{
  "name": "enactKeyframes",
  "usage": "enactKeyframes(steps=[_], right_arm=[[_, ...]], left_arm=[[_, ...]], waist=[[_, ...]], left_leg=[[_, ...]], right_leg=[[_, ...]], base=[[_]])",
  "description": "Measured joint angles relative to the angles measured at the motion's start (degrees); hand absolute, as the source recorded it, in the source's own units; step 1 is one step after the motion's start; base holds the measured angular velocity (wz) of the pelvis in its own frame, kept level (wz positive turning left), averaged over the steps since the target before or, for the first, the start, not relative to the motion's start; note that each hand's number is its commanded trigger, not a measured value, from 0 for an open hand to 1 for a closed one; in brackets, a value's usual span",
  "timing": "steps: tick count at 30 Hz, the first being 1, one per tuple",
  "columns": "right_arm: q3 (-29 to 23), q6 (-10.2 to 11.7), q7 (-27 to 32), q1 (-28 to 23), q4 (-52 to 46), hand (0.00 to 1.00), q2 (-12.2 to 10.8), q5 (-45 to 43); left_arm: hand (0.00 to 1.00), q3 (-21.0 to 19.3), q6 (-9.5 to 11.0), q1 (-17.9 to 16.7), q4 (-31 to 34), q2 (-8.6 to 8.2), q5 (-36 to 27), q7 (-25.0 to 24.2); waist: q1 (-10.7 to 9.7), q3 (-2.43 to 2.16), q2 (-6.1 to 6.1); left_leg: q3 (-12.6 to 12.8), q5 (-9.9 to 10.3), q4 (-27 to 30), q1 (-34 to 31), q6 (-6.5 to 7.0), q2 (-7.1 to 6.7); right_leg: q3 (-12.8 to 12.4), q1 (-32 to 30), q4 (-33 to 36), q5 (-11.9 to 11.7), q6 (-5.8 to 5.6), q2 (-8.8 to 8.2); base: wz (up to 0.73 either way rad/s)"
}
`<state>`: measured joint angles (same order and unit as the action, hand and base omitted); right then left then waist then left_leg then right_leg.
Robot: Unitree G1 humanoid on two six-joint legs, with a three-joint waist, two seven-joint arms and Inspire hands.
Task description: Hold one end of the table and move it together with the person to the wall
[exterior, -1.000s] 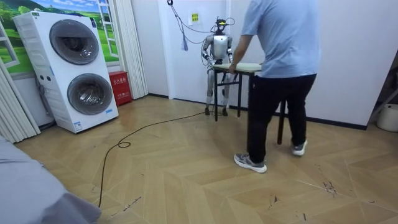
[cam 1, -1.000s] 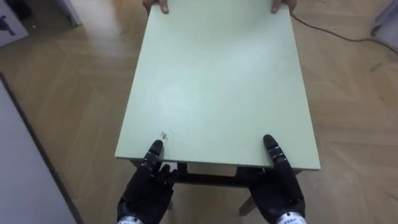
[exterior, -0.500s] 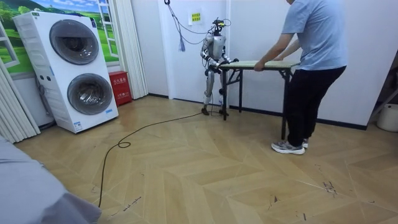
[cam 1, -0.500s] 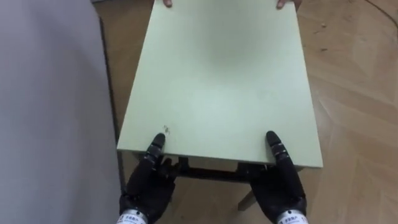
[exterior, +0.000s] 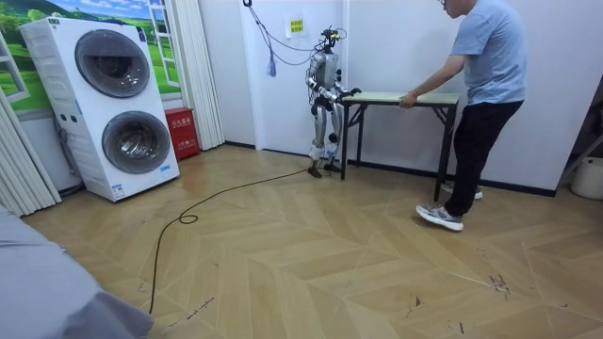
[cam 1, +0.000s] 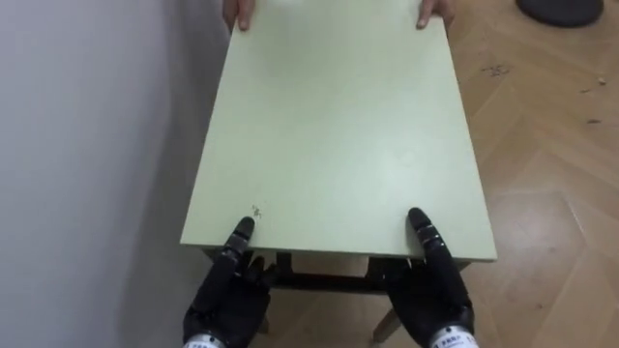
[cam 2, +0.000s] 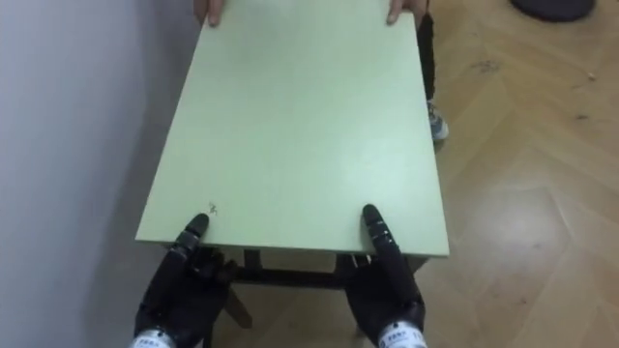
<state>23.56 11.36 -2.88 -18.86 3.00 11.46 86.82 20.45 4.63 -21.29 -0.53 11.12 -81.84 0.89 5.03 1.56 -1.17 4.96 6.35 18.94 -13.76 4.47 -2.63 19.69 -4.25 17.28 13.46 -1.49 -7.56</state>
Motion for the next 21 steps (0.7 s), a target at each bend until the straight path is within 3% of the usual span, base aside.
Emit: enactKeyframes(steps=[3,7,12,14,21], right_arm=[[0.0,-0.1,0.0,-0.2,0.0,1.00,0.0,-0.9],[-0.5,-0.2,0.0,-0.5,0.0,1.00,0.6,-0.9],[-0.8,-0.8,0.2,-0.5,0.0,1.00,0.4,-0.9],[-1.1,-1.0,0.3,-0.4,0.0,1.00,-0.3,-0.9],[-2.4,-2.7,0.3,-0.4,0.7,1.00,-0.4,-1.3]], left_arm=[[1.00,0.1,-0.2,-0.5,0.0,-0.36,0.0,0.1],[1.00,0.1,-0.2,-0.6,0.0,-0.38,0.5,0.1],[1.00,0.0,-0.1,-0.5,0.0,-0.30,1.4,0.1],[1.00,-0.1,0.1,-0.1,0.0,-0.34,1.6,0.1],[1.00,0.1,0.0,-0.2,-0.6,-0.40,1.6,0.1]], waist=[[0.1,0.06,0.00],[-2.2,0.02,0.04],[-3.4,0.17,0.73],[-3.3,0.36,1.46],[-3.4,0.64,1.95]], left_leg=[[0.0,0.0,-1.0,0.3,-0.10,-0.65],[-3.8,0.0,-1.3,0.5,-0.03,-2.32],[-5.6,0.0,-1.8,1.5,0.06,-3.86],[-5.8,0.1,-1.8,1.5,0.17,-4.08],[-6.1,0.2,-1.9,2.3,0.38,-4.24]], right_leg=[[1.1,1.1,0.2,0.0,0.01,-0.22],[0.5,3.3,-1.6,-0.1,-0.42,-0.17],[-5.5,4.5,-2.2,0.2,-1.05,-0.12],[-5.7,5.2,-3.4,0.1,-1.30,-0.04],[-8.9,6.2,-3.9,0.0,-1.47,0.33]], base=[[0.17],[0.45],[0.28],[0.09],[0.02]])
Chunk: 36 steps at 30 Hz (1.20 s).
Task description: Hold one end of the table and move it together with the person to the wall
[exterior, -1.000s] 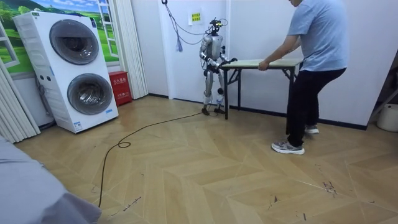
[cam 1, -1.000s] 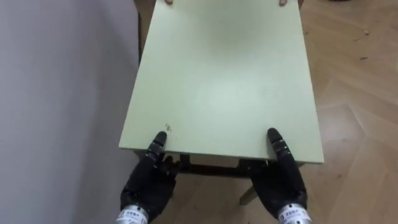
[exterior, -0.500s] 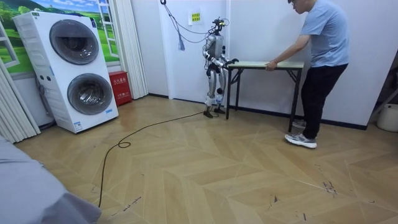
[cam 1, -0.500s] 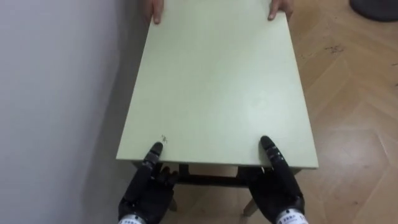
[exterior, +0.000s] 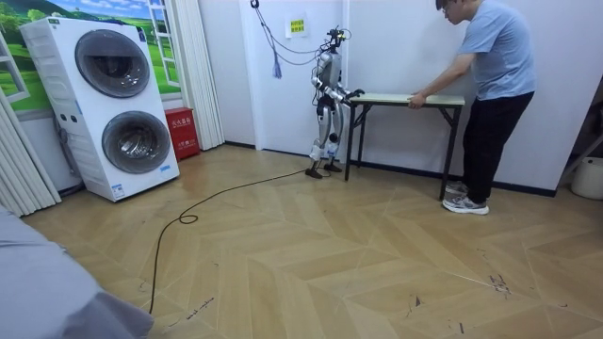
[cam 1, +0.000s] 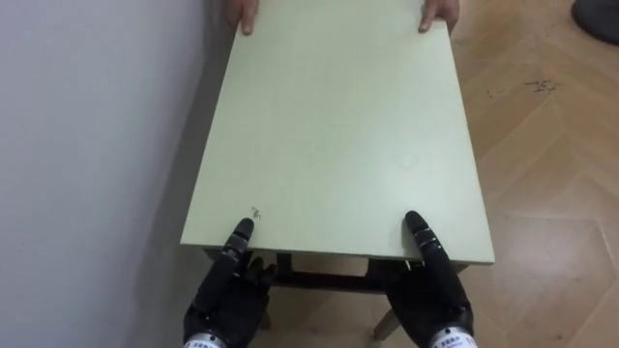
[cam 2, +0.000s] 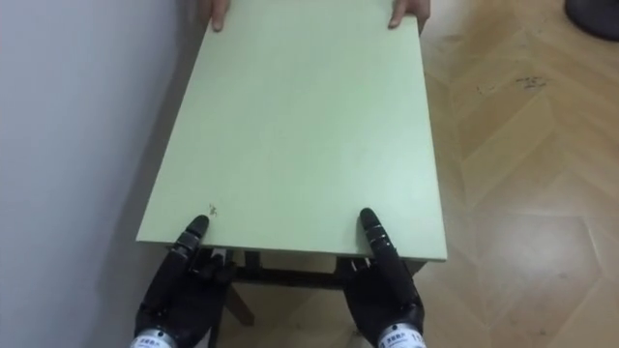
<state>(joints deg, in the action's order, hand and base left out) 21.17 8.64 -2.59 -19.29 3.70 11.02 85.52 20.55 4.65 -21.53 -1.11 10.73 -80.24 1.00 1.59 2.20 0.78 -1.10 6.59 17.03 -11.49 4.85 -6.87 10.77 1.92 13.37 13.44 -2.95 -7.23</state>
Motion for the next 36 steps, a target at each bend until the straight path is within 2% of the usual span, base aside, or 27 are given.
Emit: enactKeyframes(steps=[9,18,24,26,28,29,30,31,32,33,34,35,36], right_arm=[[0.0,-0.4,0.0,-0.2,1.4,1.00,0.0,-0.4],[-0.1,-0.8,-2.7,0.5,6.8,1.00,-0.1,-0.5],[-0.5,-1.3,-3.7,0.7,8.2,1.00,-0.5,-0.5],[-0.7,-1.3,-4.6,0.7,8.9,1.00,-1.0,-0.7],[-0.6,-1.3,-4.9,0.9,9.6,1.00,-1.4,-0.9],[-0.6,-1.3,-5.3,0.9,10.5,1.00,-1.7,-1.0],[-0.6,-1.5,-5.5,1.0,11.0,1.00,-1.8,-1.1],[-0.6,-2.1,-5.7,1.3,11.4,0.88,-1.9,-1.1],[-0.8,-2.4,-5.7,1.3,11.5,0.73,-1.9,-1.1],[-0.9,-2.5,-5.7,1.3,11.5,0.65,-1.9,-1.1],[-1.0,-2.6,-5.7,1.3,11.6,0.52,-2.0,-1.1],[-1.1,-2.7,-5.7,1.4,11.7,0.16,-2.1,-1.2],[-1.2,-3.0,-5.7,1.4,11.7,0.01,-2.1,-1.4]], left_arm=[[1.00,0.1,-0.4,-0.2,-2.7,-0.01,0.0,-1.3],[1.00,1.0,-0.4,1.1,-9.0,-0.07,0.5,-4.7],[1.00,0.8,-0.5,1.7,-11.4,-0.65,0.7,-6.7],[0.91,0.5,-0.6,1.6,-11.8,-0.66,1.1,-7.2],[0.88,0.4,-0.6,1.7,-12.5,-0.66,1.1,-7.9],[0.79,0.4,-0.6,1.7,-13.1,-0.66,1.1,-8.2],[0.75,0.3,-0.6,1.6,-13.4,-0.66,1.1,-8.3],[0.68,0.3,-0.6,1.7,-13.6,-0.66,1.1,-8.4],[0.57,0.3,-0.6,1.7,-13.7,-0.66,1.1,-8.4],[0.51,0.3,-0.6,1.7,-13.8,-0.66,1.2,-8.4],[0.13,0.3,-0.6,1.8,-14.2,-0.65,1.5,-8.6],[0.00,0.2,-0.6,2.1,-14.7,-0.59,3.7,-8.6],[0.00,0.2,-0.6,2.1,-14.9,-0.49,4.8,-8.6]], waist=[[-0.2,-0.04,-0.05],[-0.7,-0.50,-0.76],[-0.7,-0.69,-0.77],[-0.7,-0.75,-0.67],[-0.7,-0.78,-0.49],[-0.8,-0.87,-0.28],[-0.8,-1.07,-0.18],[-0.9,-1.13,-0.04],[-0.9,-1.12,-0.02],[-0.9,-1.12,-0.02],[-0.9,-1.12,-0.02],[-1.0,-1.12,-0.03],[-1.0,-1.12,-0.03]], left_leg=[[0.0,0.1,-0.1,0.2,0.02,-0.13],[0.1,0.1,0.1,0.8,0.01,-0.02],[0.1,0.0,0.0,1.2,0.01,0.11],[0.1,0.0,0.0,1.3,0.01,0.11],[0.1,0.0,-0.2,1.7,0.00,0.11],[0.1,0.0,-0.4,2.4,0.00,0.10],[0.1,0.0,-0.5,2.5,0.00,0.05],[0.1,0.0,-0.5,2.6,0.00,-0.01],[0.1,0.0,-0.4,2.6,0.00,-0.02],[0.1,0.0,-0.4,2.6,0.00,-0.02],[0.1,0.1,-0.4,2.7,0.00,-0.04],[0.1,0.1,-0.3,2.7,-0.01,-0.10],[0.1,0.1,-0.3,2.8,-0.01,-0.10]], right_leg=[[0.1,0.8,-0.9,0.0,-0.03,0.35],[0.2,1.2,-0.8,0.0,-0.03,0.30],[0.3,1.4,-0.8,0.0,-0.03,0.27],[0.3,1.4,-0.8,0.0,-0.03,0.28],[0.3,1.7,-0.8,0.0,-0.03,0.29],[0.3,2.2,-0.8,0.0,-0.03,0.29],[0.4,2.3,-0.8,0.0,-0.03,0.30],[0.4,2.4,-0.8,0.0,-0.03,0.34],[0.4,2.5,-0.8,0.0,-0.03,0.35],[0.4,2.6,-0.8,0.0,-0.03,0.35],[0.4,2.9,-0.8,0.0,-0.03,0.34],[0.4,2.9,-0.8,0.0,-0.03,0.34],[0.4,2.8,-0.8,0.0,-0.03,0.34]], base=[[0.00],[0.00],[0.00],[0.00],[0.00],[0.00],[0.00],[0.00],[0.00],[0.00],[0.00],[0.00],[0.00]])
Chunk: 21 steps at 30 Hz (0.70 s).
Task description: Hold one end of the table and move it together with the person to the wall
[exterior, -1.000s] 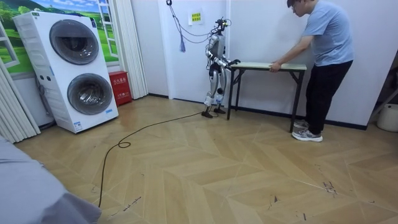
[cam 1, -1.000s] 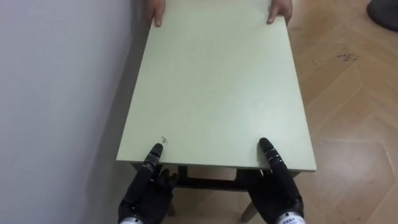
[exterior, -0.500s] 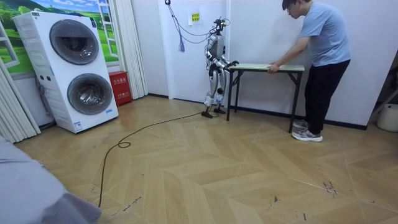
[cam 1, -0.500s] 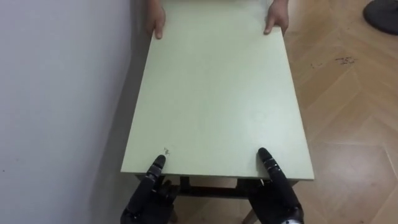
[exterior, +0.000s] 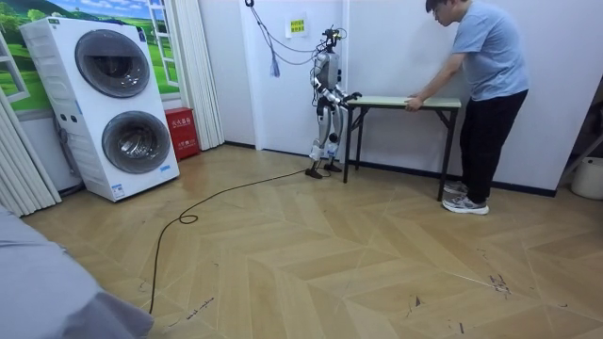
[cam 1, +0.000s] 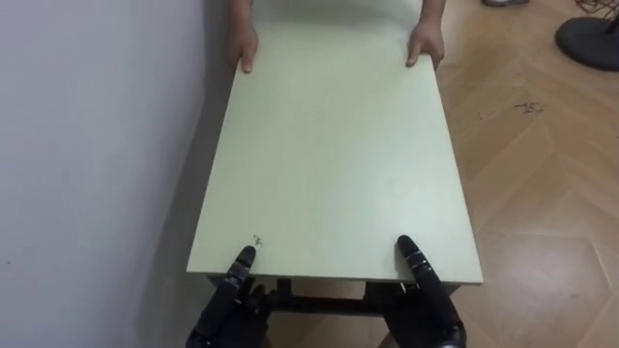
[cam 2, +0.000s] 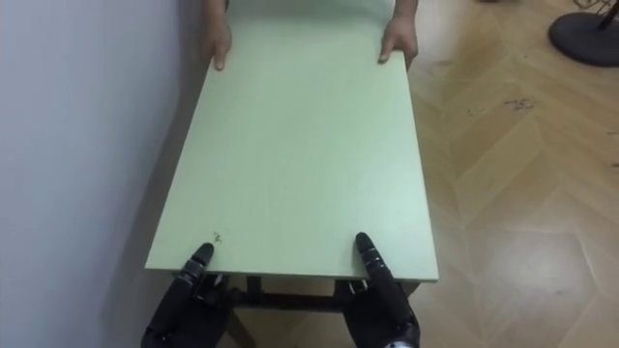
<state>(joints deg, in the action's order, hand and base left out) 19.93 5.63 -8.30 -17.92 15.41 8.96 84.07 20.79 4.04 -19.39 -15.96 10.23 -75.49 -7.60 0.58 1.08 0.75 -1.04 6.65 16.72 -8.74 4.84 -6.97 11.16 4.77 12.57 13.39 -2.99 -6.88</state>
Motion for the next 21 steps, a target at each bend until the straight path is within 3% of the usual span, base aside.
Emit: enactKeyframes(steps=[6,8,11,14,21], right_arm=[[-0.1,-0.9,-4.6,-0.1,0.3,0.00,1.7,-6.6],[0.1,-1.4,-7.1,-0.1,0.3,0.00,2.3,-9.0],[0.1,-2.1,-9.1,-0.2,0.3,0.00,2.3,-11.6],[0.1,-3.3,-10.3,-0.2,0.3,0.00,2.5,-13.1],[0.1,-4.8,-13.7,-0.2,0.3,0.00,2.4,-14.8]], left_arm=[[0.00,0.1,-0.4,1.7,-1.6,0.32,5.6,0.1],[0.00,0.5,-0.8,2.0,-1.6,0.30,6.5,0.1],[0.00,0.9,-1.6,2.2,-2.1,0.24,6.8,0.1],[0.00,0.7,-2.4,2.3,-2.1,0.38,10.9,-0.9],[0.00,0.4,-4.5,2.8,-0.6,0.37,11.4,-4.7]], waist=[[-0.7,-0.01,-0.10],[-1.4,-0.21,-0.41],[-1.8,-0.40,-0.90],[-1.8,-0.34,-0.87],[-1.8,-0.29,-0.71]], left_leg=[[0.2,0.1,0.0,0.4,-0.09,0.09],[0.2,0.1,-0.1,0.5,-0.13,0.18],[0.3,0.1,-0.1,0.6,-0.23,0.28],[0.1,0.1,-0.2,0.5,-0.56,0.37],[0.1,0.1,0.4,-1.1,-1.53,0.65]], right_leg=[[0.0,0.2,0.0,0.0,0.00,0.04],[0.0,0.3,0.0,0.0,0.00,0.12],[-0.1,0.4,-0.1,0.0,0.00,0.16],[-0.1,0.2,-0.1,0.0,-0.01,0.21],[-0.1,-1.0,0.0,0.0,-0.01,0.46]], base=[[-0.04],[0.00],[-0.07],[-0.04],[0.00]])
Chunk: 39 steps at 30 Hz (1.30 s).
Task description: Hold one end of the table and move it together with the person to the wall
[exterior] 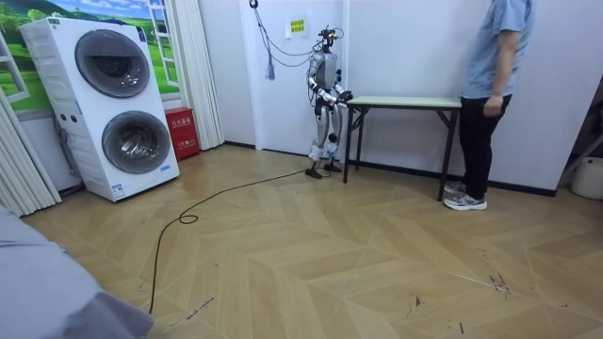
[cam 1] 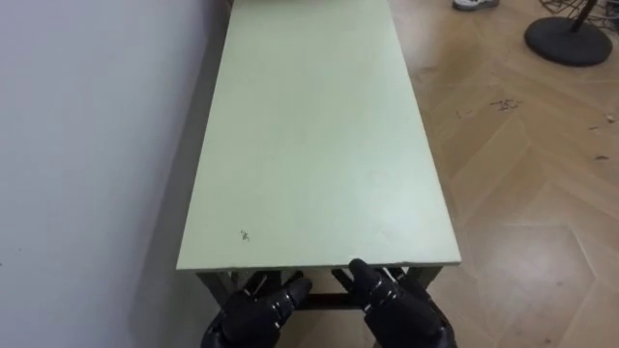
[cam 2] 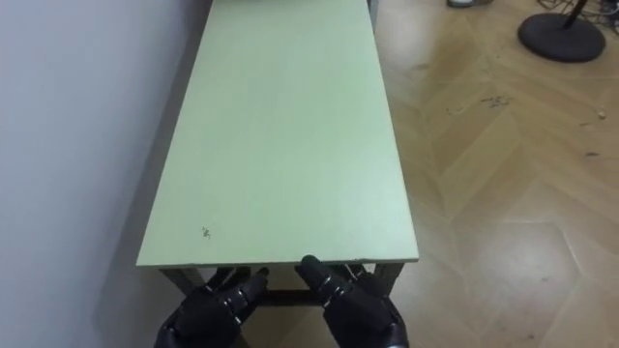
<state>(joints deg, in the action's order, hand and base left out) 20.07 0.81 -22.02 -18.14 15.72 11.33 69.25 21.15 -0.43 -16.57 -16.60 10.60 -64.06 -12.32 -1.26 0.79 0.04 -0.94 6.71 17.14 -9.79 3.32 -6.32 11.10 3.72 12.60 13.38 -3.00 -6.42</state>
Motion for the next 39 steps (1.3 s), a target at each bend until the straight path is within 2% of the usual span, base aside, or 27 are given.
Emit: enactKeyframes(steps=[2,6,9,15,19,22,24,29,31,34,37,39], right_arm=[[-0.1,-0.9,-1.4,0.2,0.0,0.00,-0.1,0.0],[-0.2,-1.5,-3.2,0.1,0.2,0.00,-0.1,-0.1],[-0.1,-1.6,-3.7,0.1,0.2,0.00,-0.1,-2.2],[-0.9,-1.7,-4.4,0.1,0.4,0.00,0.1,-8.3],[-1.3,-1.6,-4.4,1.4,4.1,0.00,0.2,-16.8],[-1.0,-1.6,-4.4,1.3,5.3,0.00,1.5,-22.4],[-0.7,-1.6,-3.7,1.8,7.2,0.00,2.4,-25.1],[1.2,-2.2,2.1,3.5,18.5,0.00,2.2,-32.9],[1.1,-2.2,4.0,3.8,21.9,0.00,2.1,-34.0],[0.2,-1.9,6.1,6.4,29.4,0.00,1.3,-34.1],[-1.9,-1.9,7.3,7.9,36.8,0.00,0.6,-34.0],[-2.7,-2.1,8.5,8.0,40.5,0.00,0.4,-34.1]], left_arm=[[0.00,-0.5,-0.1,0.9,0.5,-0.10,0.1,-1.5],[0.00,-0.5,-0.8,0.7,2.8,0.02,0.1,-3.9],[0.00,-0.2,-1.2,0.7,2.9,0.06,2.3,-4.7],[0.00,-0.3,-1.3,0.8,2.9,0.84,10.1,-5.9],[0.00,-0.6,-1.3,0.8,2.7,1.82,18.2,-6.3],[0.00,0.1,-1.4,0.6,1.5,2.73,23.1,-5.9],[0.00,0.2,-1.3,1.3,-1.6,2.96,26.4,-5.1],[0.00,-0.1,-1.4,3.1,-15.4,2.36,34.1,0.6],[0.00,-1.3,-1.1,3.2,-19.9,1.83,34.9,2.7],[0.00,-3.6,0.9,5.1,-27.8,0.76,36.4,5.7],[0.00,-6.8,1.0,5.9,-34.4,-0.93,37.5,8.8],[0.00,-8.0,1.0,5.3,-36.2,-1.23,37.6,10.6]], waist=[[0.0,-0.02,0.05],[-0.1,-0.05,0.09],[-0.1,-0.06,0.07],[-0.4,-0.09,0.02],[-0.2,0.06,0.31],[0.0,0.12,0.43],[0.0,0.05,0.64],[0.5,-0.17,1.27],[0.4,-0.11,1.37],[0.7,-0.10,1.56],[1.8,-0.14,1.47],[2.4,-0.17,1.41]], left_leg=[[-0.1,0.1,0.4,-0.2,0.00,0.21],[-0.1,0.0,0.4,0.0,0.11,0.58],[0.0,-0.1,0.5,0.0,0.04,0.59],[0.2,-0.2,0.2,0.3,0.00,0.62],[0.2,-0.2,0.2,1.1,-0.03,0.58],[0.2,-0.1,0.2,0.9,-0.17,0.57],[0.2,0.1,0.1,0.8,-0.42,0.59],[-0.2,-0.2,-0.5,1.2,-0.62,0.60],[-0.1,-0.3,-0.6,1.2,-0.48,0.59],[-0.5,-0.4,-0.8,1.9,-0.62,0.56],[-0.5,-0.2,-0.9,2.4,-0.91,0.60],[-0.5,-0.2,-1.0,2.4,-0.97,0.60]], right_leg=[[-0.2,0.0,0.0,-0.1,0.00,0.22],[-0.4,0.2,0.0,-0.2,-0.02,0.36],[-0.3,0.2,0.0,-0.3,0.10,0.55],[0.1,0.8,-0.1,-0.3,0.10,0.61],[0.0,1.6,-0.2,-0.3,0.10,0.64],[0.1,1.2,-0.4,-0.3,0.10,0.65],[0.2,1.2,-0.7,-0.3,0.21,0.68],[0.2,1.3,-0.9,-0.7,0.34,0.79],[0.3,1.3,-0.9,-0.7,0.34,0.80],[0.2,1.9,-1.1,-0.7,0.33,0.82],[0.2,2.3,-1.1,-0.7,0.32,0.84],[0.0,2.3,-1.2,-0.7,0.32,0.87]], base=[[0.00],[0.00],[0.00],[0.01],[0.01],[0.00],[0.00],[0.00],[0.00],[0.01],[0.00],[0.00]])
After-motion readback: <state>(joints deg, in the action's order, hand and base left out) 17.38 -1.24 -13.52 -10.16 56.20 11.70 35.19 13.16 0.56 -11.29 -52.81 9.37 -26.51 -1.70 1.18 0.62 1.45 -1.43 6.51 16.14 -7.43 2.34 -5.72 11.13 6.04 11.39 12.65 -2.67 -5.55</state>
